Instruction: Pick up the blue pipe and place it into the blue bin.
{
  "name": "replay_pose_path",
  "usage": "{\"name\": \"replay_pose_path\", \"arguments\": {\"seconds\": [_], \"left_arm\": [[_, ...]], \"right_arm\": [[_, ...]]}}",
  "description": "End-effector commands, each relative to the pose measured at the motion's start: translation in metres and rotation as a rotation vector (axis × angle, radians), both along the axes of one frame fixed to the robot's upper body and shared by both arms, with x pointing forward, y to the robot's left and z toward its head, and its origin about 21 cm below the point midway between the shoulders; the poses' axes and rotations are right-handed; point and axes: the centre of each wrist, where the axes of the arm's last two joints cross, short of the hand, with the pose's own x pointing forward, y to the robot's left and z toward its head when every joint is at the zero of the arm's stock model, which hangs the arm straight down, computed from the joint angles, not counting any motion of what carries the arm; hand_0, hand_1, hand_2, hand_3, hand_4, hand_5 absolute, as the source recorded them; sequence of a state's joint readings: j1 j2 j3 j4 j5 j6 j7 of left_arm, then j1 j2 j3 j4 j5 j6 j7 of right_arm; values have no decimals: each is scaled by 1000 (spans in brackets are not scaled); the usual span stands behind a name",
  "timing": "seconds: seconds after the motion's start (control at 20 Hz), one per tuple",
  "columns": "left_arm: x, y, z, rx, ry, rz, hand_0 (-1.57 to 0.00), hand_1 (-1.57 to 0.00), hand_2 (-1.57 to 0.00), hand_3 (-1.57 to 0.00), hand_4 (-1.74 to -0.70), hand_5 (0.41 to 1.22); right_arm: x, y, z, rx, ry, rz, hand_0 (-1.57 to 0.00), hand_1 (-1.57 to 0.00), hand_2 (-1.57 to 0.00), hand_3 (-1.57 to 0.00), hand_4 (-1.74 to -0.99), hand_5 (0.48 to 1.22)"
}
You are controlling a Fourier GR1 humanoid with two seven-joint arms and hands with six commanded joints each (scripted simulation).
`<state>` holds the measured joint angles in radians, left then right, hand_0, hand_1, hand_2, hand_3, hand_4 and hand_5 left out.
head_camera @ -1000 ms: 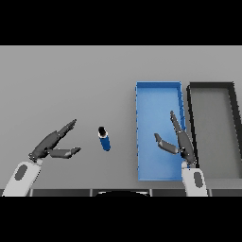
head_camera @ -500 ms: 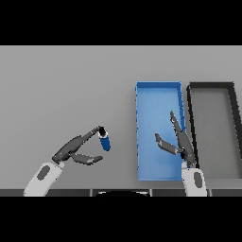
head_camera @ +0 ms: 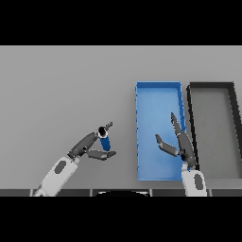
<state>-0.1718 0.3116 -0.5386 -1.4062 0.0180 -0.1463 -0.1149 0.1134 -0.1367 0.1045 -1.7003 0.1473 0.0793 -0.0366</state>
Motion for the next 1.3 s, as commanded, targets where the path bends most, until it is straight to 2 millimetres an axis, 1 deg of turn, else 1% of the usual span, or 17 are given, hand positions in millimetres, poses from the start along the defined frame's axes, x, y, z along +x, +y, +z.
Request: {"name": "replay_pose_path", "arguments": {"seconds": [0.0,0.1,0.2,0.25,0.3,0.35,0.4,0.45,0.5,0.6,0.65,0.8,0.95,1.05,1.15,1.2,1.25], "left_arm": [[4,-7,-2,-1,10,-7,1,1,1,1,-1160,491],[4,-15,-4,-57,33,-20,1,1,1,1,-1190,512],[10,-19,-3,-97,60,-20,1,1,-79,-69,-1240,566],[9,-20,-5,-108,64,-24,-3,-89,-208,-197,-1275,607],[10,-23,-7,-121,88,-15,-93,-246,-390,-472,-1306,730],[11,-22,-8,-149,98,-3,-340,-501,-626,-692,-1389,828],[8,-28,-9,-170,104,-6,-586,-715,-815,-840,-1455,906],[7,-30,-10,-183,109,-19,-783,-886,-966,-979,-1509,969],[2,-32,-12,-198,96,-28,-941,-1023,-1087,-1098,-1553,1020],[1,-36,-9,-181,86,-32,-1168,-1220,-1261,-1250,-1617,1092],[5,-35,-8,-163,73,-29,-1248,-1290,-1323,-1306,-1639,1118],[-4,-41,-8,-208,49,-42,-1406,-1427,-1444,-1404,-1681,1168],[2,-51,14,-270,-21,-67,-1486,-1497,-1506,-1440,-1705,1194],[5,-63,28,-302,-52,-92,-1517,-1524,-1529,-1447,-1714,1204],[6,-64,37,-323,-75,-116,-1536,-1541,-1544,-1450,-1719,1210],[4,-68,43,-331,-79,-128,-1543,-1547,-1550,-1450,-1720,1212],[6,-67,51,-326,-88,-134,-1549,-1552,-1554,-1449,-1721,1214]], "right_arm": [[1,-1,-3,-12,16,-1,1,1,1,1,-1323,665],[1,-3,-3,-12,8,-6,1,1,1,1,-1319,664],[3,-5,-1,0,6,-10,1,1,1,1,-1322,664],[3,-4,-2,-1,8,-3,1,1,1,1,-1320,664],[2,0,-2,1,3,2,1,1,1,1,-1319,663],[2,1,-2,7,-2,3,1,1,1,1,-1322,666],[5,-3,0,-5,-4,-7,1,1,1,1,-1319,666],[4,-5,-3,-13,0,-11,1,1,1,1,-1313,665],[5,-4,-2,-13,0,-13,1,1,1,1,-1309,664],[3,-7,-2,-11,2,-6,1,1,1,1,-1307,666],[5,-5,-1,-14,3,-1,1,1,1,1,-1302,666],[8,-4,1,-38,4,-13,1,1,1,1,-1281,663],[8,-1,-1,-15,-2,3,1,1,1,1,-1279,657],[8,-6,1,-30,-10,1,1,1,1,1,-1280,663],[7,-8,1,-52,-3,-5,1,1,1,1,-1277,673],[4,-9,-1,-51,-9,4,1,1,1,1,-1278,678],[3,-6,-2,-59,-7,8,1,1,1,1,-1278,682]]}}
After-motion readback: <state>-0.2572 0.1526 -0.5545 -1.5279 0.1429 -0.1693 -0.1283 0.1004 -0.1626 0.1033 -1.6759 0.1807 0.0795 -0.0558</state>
